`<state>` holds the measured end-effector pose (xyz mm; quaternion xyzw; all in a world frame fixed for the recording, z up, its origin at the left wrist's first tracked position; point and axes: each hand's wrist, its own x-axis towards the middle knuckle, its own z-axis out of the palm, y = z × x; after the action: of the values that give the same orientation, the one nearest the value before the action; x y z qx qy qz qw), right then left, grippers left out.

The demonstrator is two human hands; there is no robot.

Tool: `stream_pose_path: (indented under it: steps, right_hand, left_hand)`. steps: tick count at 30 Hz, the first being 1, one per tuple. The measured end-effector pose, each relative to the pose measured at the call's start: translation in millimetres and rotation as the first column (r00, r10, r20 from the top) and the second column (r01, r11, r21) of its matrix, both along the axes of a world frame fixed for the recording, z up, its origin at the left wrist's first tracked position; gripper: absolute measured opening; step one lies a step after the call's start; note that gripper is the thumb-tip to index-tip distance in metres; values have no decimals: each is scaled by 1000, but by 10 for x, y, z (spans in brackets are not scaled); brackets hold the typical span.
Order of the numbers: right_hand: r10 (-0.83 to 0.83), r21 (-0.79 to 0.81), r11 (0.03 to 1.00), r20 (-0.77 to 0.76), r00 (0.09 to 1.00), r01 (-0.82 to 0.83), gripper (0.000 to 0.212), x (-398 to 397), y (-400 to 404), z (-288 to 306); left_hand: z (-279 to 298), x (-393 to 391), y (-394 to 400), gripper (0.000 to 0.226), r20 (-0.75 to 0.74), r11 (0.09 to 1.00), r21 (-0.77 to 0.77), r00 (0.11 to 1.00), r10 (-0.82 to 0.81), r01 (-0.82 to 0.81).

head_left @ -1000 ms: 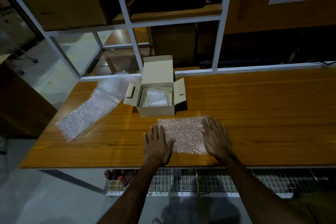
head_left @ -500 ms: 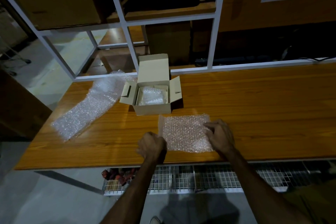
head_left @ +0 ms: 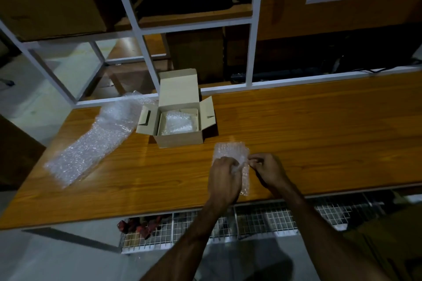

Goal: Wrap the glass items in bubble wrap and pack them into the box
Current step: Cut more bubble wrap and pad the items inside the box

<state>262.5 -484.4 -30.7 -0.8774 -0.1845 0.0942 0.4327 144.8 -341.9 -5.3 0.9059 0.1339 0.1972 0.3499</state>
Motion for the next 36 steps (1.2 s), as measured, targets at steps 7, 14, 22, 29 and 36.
stream_pose_path:
  steps: [7, 14, 22, 29, 36]
  right_hand:
    - [-37, 48, 998, -103, 994, 42, 23, 86, -32, -84]
    - [-65, -110, 988, 319, 946, 105, 24, -191, 178, 158]
    - [498, -378, 845, 301, 813, -378, 49, -126, 398, 63]
    - [485, -562, 763, 174, 857, -318, 54, -57, 286, -34]
    - [365, -531, 811, 129, 922, -246, 57, -8, 325, 167]
  left_hand:
    - [-242, -73, -5, 45, -94, 946, 202, 967, -238, 253]
    - [-265, -90, 183, 19, -20, 964, -105, 968, -248, 245]
    - [-302, -78, 353, 8, -104, 957, -4, 952, -289, 291]
    - [-341, -121, 386, 51, -327, 971, 172, 939, -104, 167]
    - [-246, -188, 375, 100, -507, 920, 356, 861, 43, 164]
